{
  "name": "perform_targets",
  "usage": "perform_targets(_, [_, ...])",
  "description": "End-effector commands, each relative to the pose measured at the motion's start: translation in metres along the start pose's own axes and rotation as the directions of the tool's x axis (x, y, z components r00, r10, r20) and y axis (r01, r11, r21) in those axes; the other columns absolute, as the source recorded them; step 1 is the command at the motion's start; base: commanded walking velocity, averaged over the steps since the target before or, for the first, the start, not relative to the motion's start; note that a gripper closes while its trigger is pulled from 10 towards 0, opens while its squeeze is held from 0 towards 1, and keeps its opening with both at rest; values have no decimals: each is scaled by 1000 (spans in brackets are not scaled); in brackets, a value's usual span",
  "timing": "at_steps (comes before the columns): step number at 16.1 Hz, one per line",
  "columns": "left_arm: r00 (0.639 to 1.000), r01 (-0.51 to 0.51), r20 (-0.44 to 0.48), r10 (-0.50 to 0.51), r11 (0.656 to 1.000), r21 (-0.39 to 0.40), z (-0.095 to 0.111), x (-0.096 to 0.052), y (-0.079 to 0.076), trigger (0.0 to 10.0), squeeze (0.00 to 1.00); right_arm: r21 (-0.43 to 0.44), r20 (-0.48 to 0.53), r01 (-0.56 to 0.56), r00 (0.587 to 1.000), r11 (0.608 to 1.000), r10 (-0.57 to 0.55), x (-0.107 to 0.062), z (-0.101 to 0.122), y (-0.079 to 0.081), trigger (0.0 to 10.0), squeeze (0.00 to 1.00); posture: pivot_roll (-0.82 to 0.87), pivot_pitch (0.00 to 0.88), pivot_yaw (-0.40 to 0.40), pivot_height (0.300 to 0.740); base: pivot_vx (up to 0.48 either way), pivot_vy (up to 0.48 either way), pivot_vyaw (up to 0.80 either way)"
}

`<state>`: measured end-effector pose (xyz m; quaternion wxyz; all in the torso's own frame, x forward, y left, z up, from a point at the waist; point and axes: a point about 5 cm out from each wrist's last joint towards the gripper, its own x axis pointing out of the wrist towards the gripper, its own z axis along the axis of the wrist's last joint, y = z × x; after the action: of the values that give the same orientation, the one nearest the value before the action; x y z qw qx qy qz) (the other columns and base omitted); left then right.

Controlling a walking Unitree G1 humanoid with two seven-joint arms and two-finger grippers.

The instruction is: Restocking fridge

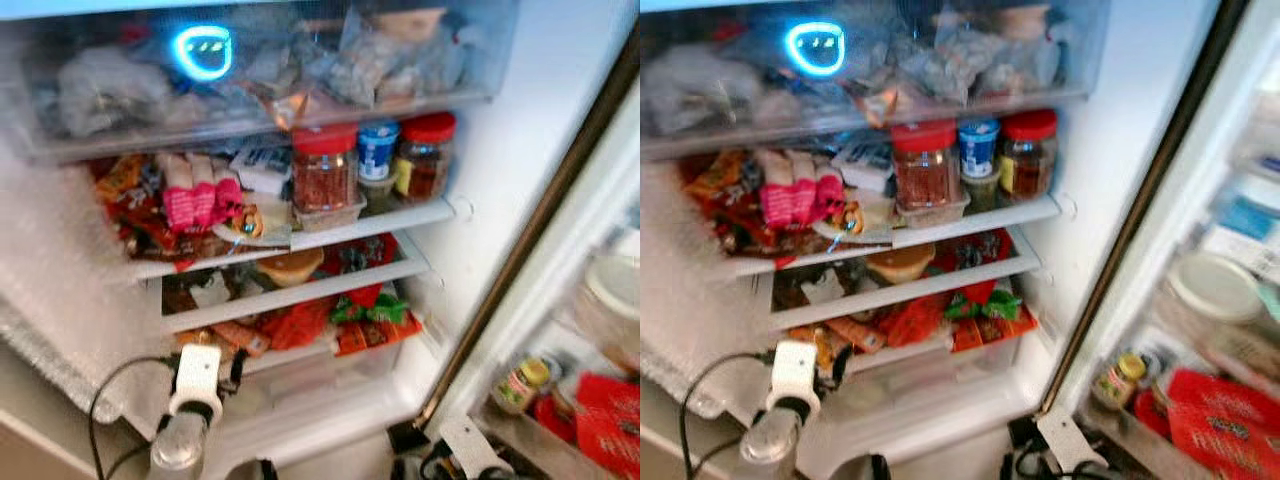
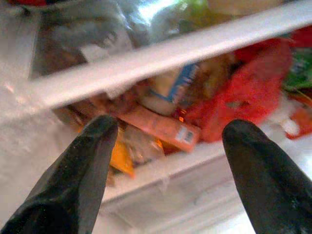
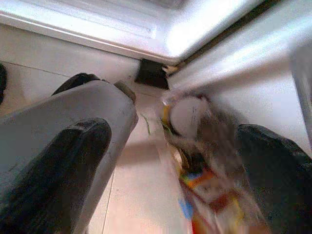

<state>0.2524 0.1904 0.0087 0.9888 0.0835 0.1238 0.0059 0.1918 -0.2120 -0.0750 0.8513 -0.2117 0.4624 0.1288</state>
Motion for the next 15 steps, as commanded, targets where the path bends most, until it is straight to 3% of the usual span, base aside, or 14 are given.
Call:
perform_targets(1, [1000,-7,-9,6,1000,-7,-3,0,-1,10000,0,3,-62,-53,997,999,53,-1,-17,14,10000,0,-128,0,27,637,-315,0,0])
perform_targets(10, [996,-7,-84,3,999,-51,-20,-1,-5,10000,0,-8,-66,-54,996,999,53,-1,-17,14,10000,0,-129,0,31,637,-315,0,0])
perform_targets(14, [988,-37,-152,25,996,-76,-33,-4,2,10000,0,0,-63,-52,997,999,52,-1,-16,16,10000,0,-129,0,41,637,-293,0,0])
perform_targets(15, [984,-43,-179,23,993,-112,-36,-4,4,10000,0,2,-62,-53,997,999,53,-1,-16,17,10000,0,-130,0,47,637,0,0,0])
